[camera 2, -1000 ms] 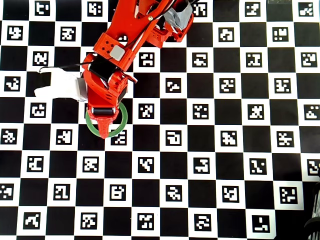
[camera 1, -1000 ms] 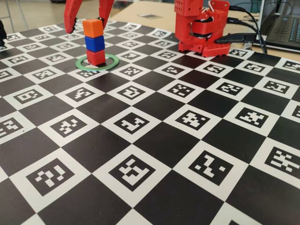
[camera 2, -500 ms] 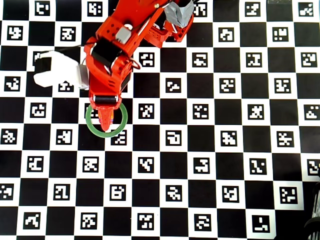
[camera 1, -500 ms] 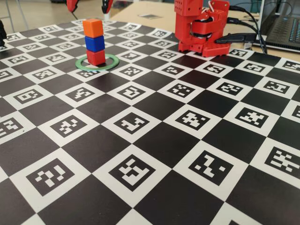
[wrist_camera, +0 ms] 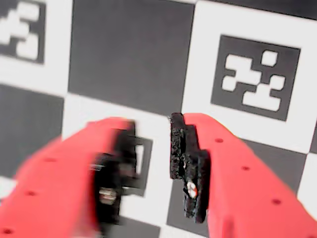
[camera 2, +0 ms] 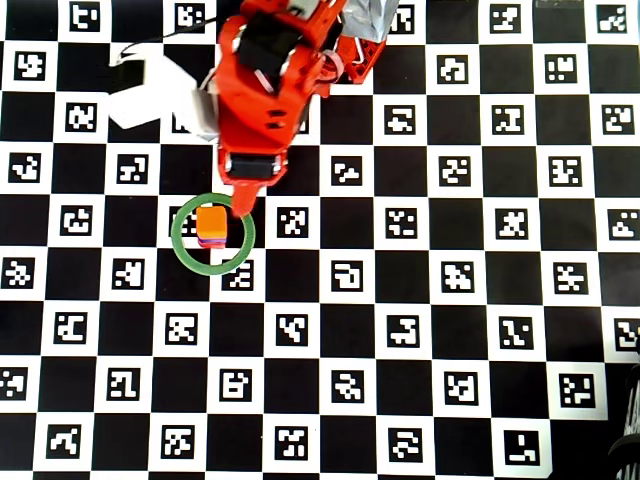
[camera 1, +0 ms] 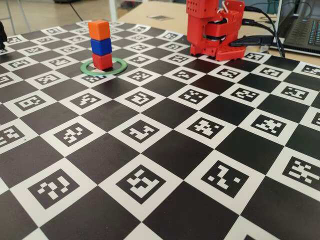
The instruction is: Grab the red cube then put it in the green circle then put the blue cube on top and finally the orange cube on top
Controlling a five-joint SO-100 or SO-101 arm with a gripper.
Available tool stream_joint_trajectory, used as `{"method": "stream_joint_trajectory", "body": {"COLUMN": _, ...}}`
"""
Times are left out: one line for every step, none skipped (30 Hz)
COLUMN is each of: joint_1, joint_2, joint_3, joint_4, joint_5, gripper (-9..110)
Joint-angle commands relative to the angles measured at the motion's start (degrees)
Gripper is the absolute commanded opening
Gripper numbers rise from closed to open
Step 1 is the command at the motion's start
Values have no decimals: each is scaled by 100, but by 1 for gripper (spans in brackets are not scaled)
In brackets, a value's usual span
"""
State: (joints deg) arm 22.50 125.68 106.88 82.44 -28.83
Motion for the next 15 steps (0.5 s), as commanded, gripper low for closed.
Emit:
{"method": "stream_joint_trajectory", "body": {"joint_1": -510, "joint_2": 686, "joint_3": 545, "joint_4": -571, "joint_5": -229, "gripper": -6}}
{"method": "stream_joint_trajectory", "body": {"joint_1": -668, "joint_2": 817, "joint_3": 800, "joint_4": -694, "joint_5": -360, "gripper": -6}}
{"method": "stream_joint_trajectory", "body": {"joint_1": -817, "joint_2": 967, "joint_3": 1063, "joint_4": -800, "joint_5": -519, "gripper": -6}}
{"method": "stream_joint_trajectory", "body": {"joint_1": -967, "joint_2": 1125, "joint_3": 1345, "joint_4": -940, "joint_5": -668, "gripper": -6}}
{"method": "stream_joint_trajectory", "body": {"joint_1": -1099, "joint_2": 1292, "joint_3": 1661, "joint_4": -1125, "joint_5": -861, "gripper": -6}}
{"method": "stream_joint_trajectory", "body": {"joint_1": -1222, "joint_2": 1450, "joint_3": 1960, "joint_4": -1310, "joint_5": -1037, "gripper": -6}}
{"method": "stream_joint_trajectory", "body": {"joint_1": -1327, "joint_2": 1626, "joint_3": 2215, "joint_4": -1450, "joint_5": -1125, "gripper": -6}}
{"method": "stream_joint_trajectory", "body": {"joint_1": -1433, "joint_2": 1811, "joint_3": 2479, "joint_4": -1582, "joint_5": -1248, "gripper": -6}}
{"method": "stream_joint_trajectory", "body": {"joint_1": -1538, "joint_2": 2013, "joint_3": 2742, "joint_4": -1731, "joint_5": -1450, "gripper": -6}}
{"method": "stream_joint_trajectory", "body": {"joint_1": -1644, "joint_2": 2232, "joint_3": 3032, "joint_4": -1898, "joint_5": -1679, "gripper": -6}}
{"method": "stream_joint_trajectory", "body": {"joint_1": -1731, "joint_2": 2452, "joint_3": 3287, "joint_4": -2048, "joint_5": -1846, "gripper": -6}}
{"method": "stream_joint_trajectory", "body": {"joint_1": -1793, "joint_2": 2689, "joint_3": 3533, "joint_4": -2180, "joint_5": -1969, "gripper": -6}}
{"method": "stream_joint_trajectory", "body": {"joint_1": -1854, "joint_2": 2927, "joint_3": 3771, "joint_4": -2294, "joint_5": -2092, "gripper": -6}}
{"method": "stream_joint_trajectory", "body": {"joint_1": -1898, "joint_2": 3164, "joint_3": 4017, "joint_4": -2417, "joint_5": -2276, "gripper": -6}}
{"method": "stream_joint_trajectory", "body": {"joint_1": -1942, "joint_2": 3375, "joint_3": 4228, "joint_4": -2479, "joint_5": -2452, "gripper": -6}}
